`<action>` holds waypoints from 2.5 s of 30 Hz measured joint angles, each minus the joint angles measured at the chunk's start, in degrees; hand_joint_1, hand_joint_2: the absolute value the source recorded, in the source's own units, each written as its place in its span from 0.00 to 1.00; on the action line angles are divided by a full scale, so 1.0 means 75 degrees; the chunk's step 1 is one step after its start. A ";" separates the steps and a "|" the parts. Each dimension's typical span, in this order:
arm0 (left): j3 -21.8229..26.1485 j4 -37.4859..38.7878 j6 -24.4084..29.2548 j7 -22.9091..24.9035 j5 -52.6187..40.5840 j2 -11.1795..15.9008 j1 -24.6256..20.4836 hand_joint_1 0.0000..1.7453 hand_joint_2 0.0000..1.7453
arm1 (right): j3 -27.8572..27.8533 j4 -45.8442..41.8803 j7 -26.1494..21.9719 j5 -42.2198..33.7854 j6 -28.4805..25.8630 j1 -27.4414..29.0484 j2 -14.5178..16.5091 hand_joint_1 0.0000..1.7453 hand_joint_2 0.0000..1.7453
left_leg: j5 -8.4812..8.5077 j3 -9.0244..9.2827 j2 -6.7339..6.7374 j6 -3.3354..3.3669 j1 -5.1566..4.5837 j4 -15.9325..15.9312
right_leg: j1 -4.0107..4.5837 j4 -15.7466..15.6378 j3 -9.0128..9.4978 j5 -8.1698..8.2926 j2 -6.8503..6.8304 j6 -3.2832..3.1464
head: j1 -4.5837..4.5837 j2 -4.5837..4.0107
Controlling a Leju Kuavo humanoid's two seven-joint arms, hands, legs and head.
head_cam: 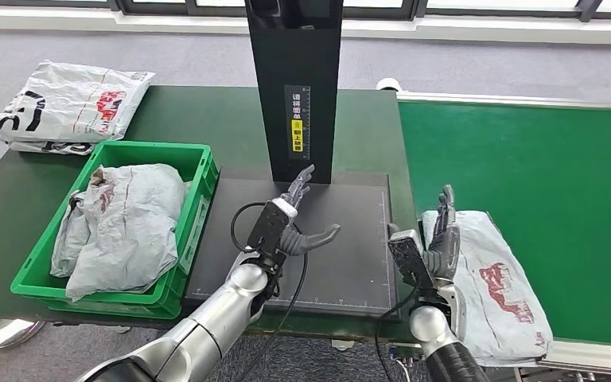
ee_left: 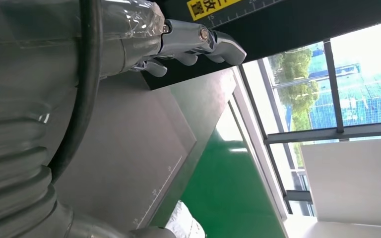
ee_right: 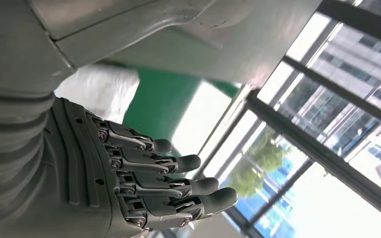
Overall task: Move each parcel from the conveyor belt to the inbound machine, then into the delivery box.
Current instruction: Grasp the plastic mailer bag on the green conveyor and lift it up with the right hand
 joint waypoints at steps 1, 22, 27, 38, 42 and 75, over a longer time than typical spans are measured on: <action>0.0001 0.0026 0.0004 -0.0001 0.0022 -0.0004 0.0000 0.00 1.00 | -0.0237 0.0011 0.0046 0.0460 -0.0012 0.0014 0.0001 0.00 1.00 | 0.0000 0.0000 -0.0001 0.0000 0.0000 0.0000 | -0.0001 0.0000 0.0001 0.0000 -0.0001 0.0000 | 0.0000 0.0000; 0.0003 0.0065 0.0805 -0.0160 -0.0179 0.0039 0.0012 0.00 1.00 | -0.4015 0.0234 0.2503 0.5671 -0.0034 0.0410 0.0286 0.00 1.00 | -0.0001 -0.0001 -0.0001 0.0001 -0.0001 -0.0001 | 0.0001 0.0000 0.0003 0.0000 -0.0001 0.0000 | 0.0000 0.0000; 0.0006 0.0012 0.0883 -0.0172 -0.0246 0.0066 0.0026 0.00 1.00 | -0.4165 0.0483 0.3044 0.5913 -0.0017 0.0415 0.0270 0.00 1.00 | -0.0001 -0.0001 -0.0001 0.0001 -0.0001 -0.0001 | 0.0000 0.0000 0.0004 0.0000 -0.0002 0.0000 | 0.0001 0.0000; 0.0152 -0.0042 0.0610 -0.0086 -0.0740 0.0128 -0.0013 0.00 1.00 | -0.4043 0.2082 0.5880 0.7077 0.2791 0.0225 -0.0103 0.50 1.00 | -0.0005 0.0008 0.0006 -0.0001 0.0003 -0.0001 | 0.0005 0.0000 0.0010 -0.0001 0.0001 0.0002 | -0.0001 0.0000; 0.0166 0.0041 0.0426 -0.0009 -0.0974 0.0062 -0.0170 0.00 1.00 | -0.3842 0.2644 0.5481 0.6927 0.4308 -0.0006 -0.0208 1.00 1.00 | -0.0055 0.0095 0.0067 0.0001 0.0027 0.0000 | 0.0030 -0.0016 0.0078 -0.0026 0.0046 0.0002 | -0.0003 0.0000; 0.0716 -0.0241 0.0815 0.0284 -0.1601 -0.0123 -0.0170 0.00 1.00 | -0.3430 -0.0898 0.3193 0.4481 0.0421 0.0910 -0.0241 1.00 1.00 | -0.0092 0.0149 0.0044 0.0113 -0.0006 0.0054 | -0.0030 -0.0036 0.0198 -0.0038 0.0032 0.0114 | -0.0003 0.0000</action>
